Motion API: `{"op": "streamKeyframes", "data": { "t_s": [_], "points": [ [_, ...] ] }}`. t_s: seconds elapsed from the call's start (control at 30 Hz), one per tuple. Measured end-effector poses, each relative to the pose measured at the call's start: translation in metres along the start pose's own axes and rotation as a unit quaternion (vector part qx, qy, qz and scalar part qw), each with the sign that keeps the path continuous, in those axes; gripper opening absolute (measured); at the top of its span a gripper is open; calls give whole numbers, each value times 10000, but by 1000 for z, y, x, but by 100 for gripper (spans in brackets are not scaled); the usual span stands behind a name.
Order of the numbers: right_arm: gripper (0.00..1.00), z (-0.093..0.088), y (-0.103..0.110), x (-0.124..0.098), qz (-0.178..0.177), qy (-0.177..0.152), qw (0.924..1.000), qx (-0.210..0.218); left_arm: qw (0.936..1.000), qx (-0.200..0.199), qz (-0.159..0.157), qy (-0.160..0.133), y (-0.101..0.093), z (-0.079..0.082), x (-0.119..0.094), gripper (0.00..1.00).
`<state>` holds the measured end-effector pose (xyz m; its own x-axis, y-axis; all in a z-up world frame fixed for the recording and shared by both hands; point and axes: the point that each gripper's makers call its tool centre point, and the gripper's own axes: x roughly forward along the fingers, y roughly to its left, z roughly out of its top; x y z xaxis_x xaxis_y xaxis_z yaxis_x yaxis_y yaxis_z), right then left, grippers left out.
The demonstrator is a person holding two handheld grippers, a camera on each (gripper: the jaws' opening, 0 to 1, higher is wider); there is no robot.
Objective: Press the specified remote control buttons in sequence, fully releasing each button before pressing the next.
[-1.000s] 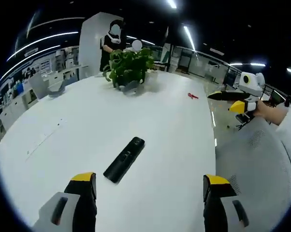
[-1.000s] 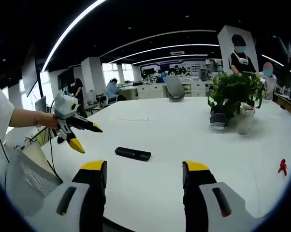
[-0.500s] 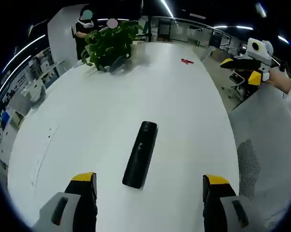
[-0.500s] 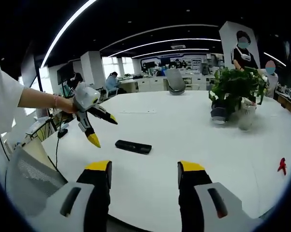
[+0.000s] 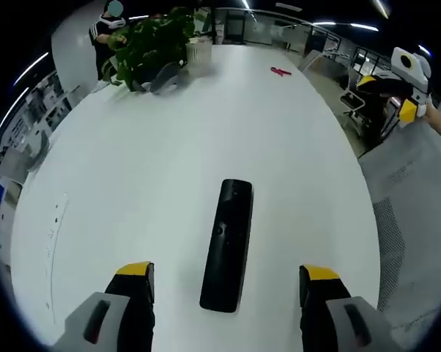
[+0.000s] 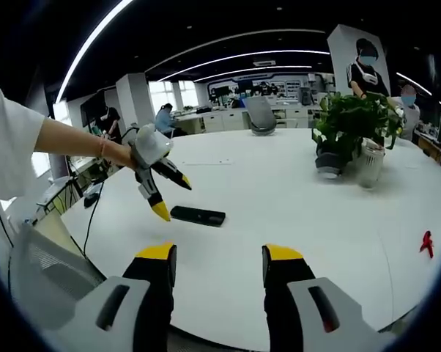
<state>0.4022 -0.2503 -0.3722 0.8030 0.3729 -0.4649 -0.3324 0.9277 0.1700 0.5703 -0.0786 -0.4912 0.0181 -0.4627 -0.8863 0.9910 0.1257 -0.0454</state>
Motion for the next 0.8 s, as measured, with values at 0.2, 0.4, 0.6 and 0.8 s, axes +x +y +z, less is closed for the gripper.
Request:
{"op": "streamKeyframes", "data": {
  "t_s": [0.2,0.4,0.6,0.8],
  "points": [
    [48,-2,-1,1,-15,36,10000,23,9994,59,-26,327,11,-10,7,83],
    [48,-4,-1,1,-13,125,9999,-14,9974,574,66,426,12,-10,9,69],
    [47,-5,-2,1,-37,143,9999,-4,9978,530,-50,406,8,-9,12,50],
    [46,-3,-3,0,-35,72,10000,16,9956,784,-18,512,6,-9,18,41]
  ]
}}
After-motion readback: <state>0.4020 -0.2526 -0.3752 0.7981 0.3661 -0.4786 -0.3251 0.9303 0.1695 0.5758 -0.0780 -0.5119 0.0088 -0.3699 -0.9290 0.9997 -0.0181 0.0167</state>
